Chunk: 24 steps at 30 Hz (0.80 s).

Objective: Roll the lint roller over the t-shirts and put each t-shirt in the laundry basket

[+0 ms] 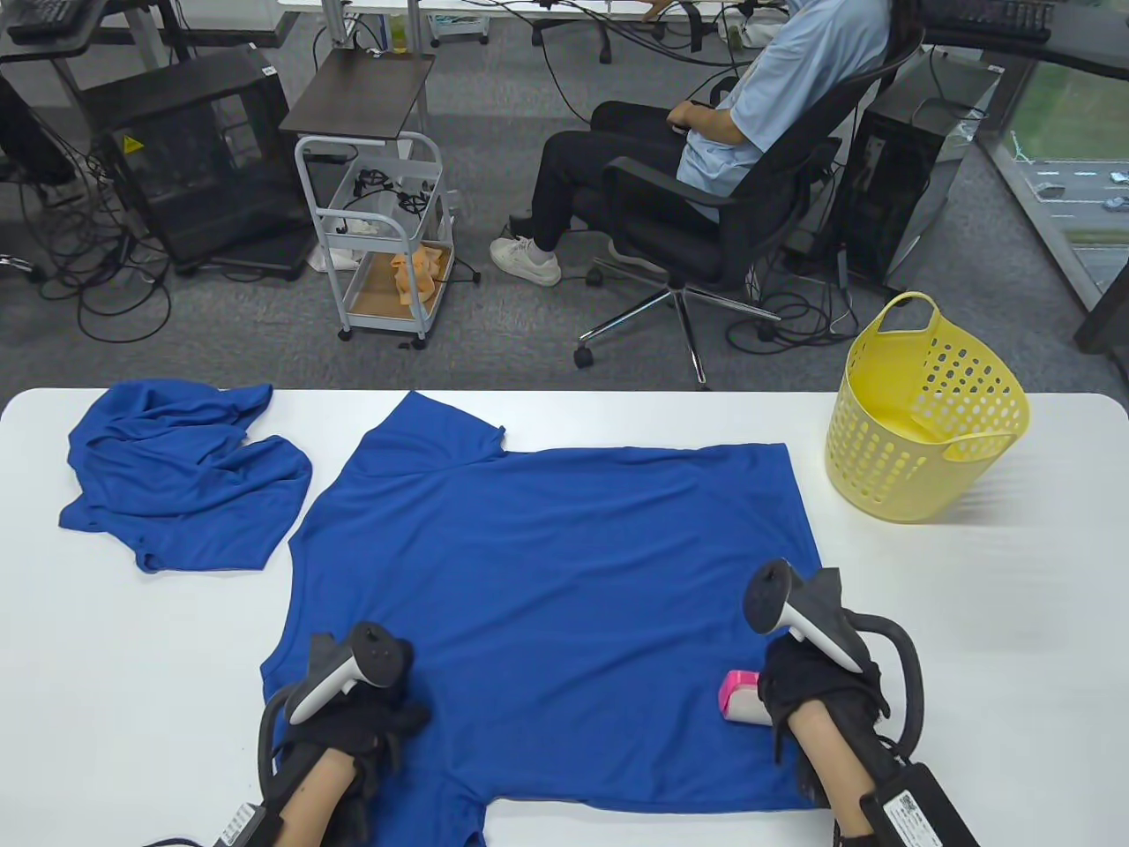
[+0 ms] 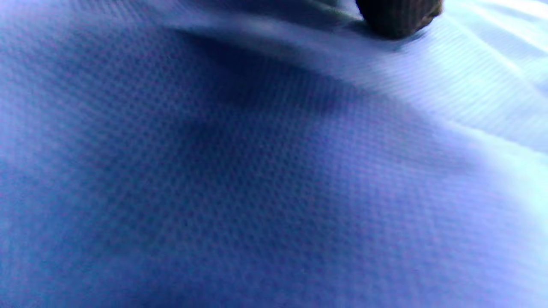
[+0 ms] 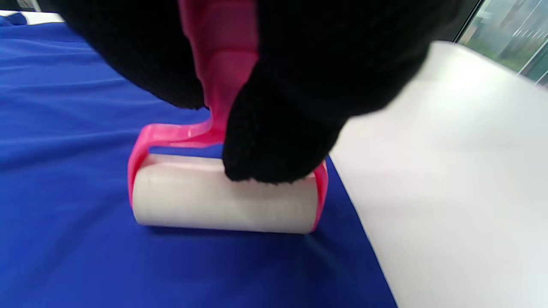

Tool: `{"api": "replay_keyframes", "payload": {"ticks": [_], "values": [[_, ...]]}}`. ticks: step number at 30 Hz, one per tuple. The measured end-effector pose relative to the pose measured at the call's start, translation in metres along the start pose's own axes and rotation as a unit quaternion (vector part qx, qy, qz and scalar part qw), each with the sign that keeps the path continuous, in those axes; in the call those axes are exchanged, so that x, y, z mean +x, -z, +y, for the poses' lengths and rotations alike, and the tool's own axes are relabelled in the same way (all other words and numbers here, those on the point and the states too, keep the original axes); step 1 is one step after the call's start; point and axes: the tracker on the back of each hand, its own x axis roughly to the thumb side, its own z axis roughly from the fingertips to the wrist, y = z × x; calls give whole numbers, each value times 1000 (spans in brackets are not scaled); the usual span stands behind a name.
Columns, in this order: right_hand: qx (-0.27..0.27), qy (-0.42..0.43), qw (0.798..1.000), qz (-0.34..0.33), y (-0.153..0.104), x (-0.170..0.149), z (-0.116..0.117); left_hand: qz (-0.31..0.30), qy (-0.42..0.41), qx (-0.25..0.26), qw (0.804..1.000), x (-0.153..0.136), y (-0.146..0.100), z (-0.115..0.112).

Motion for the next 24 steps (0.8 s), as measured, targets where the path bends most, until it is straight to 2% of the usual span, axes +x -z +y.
{"api": "replay_keyframes", "payload": {"ticks": [3, 8, 11, 14, 16, 19, 20, 21, 23, 24], "values": [[-28, 8, 999, 16, 32, 5, -9, 2, -1, -5, 1000, 0, 0, 0], [-101, 49, 993, 37, 110, 13, -25, 4, -3, -13, 1000, 0, 0, 0], [-131, 60, 988, 57, 143, 24, -30, 3, -2, -13, 1000, 0, 0, 0], [-118, -6, 991, 69, 173, 38, -36, 1, -4, -10, 1000, 0, 0, 0], [-90, 6, 994, 68, 190, 42, -36, 1, -4, -11, 1000, 0, 0, 0], [-71, 39, 993, 81, 206, 40, -30, -1, -2, -12, 1000, 0, 1, 0], [-94, 42, 991, 87, 206, 39, -30, -1, -2, -12, 1000, 0, 1, 0], [-164, 40, 981, 95, 200, 40, -32, -2, -1, -13, 1000, 0, 1, 0], [-252, 15, 965, 75, 185, 43, -39, -1, 2, -14, 1000, 0, 1, -1], [-257, -4, 964, 69, 173, 45, -45, 0, 4, -15, 1000, 0, 1, -1]]}}
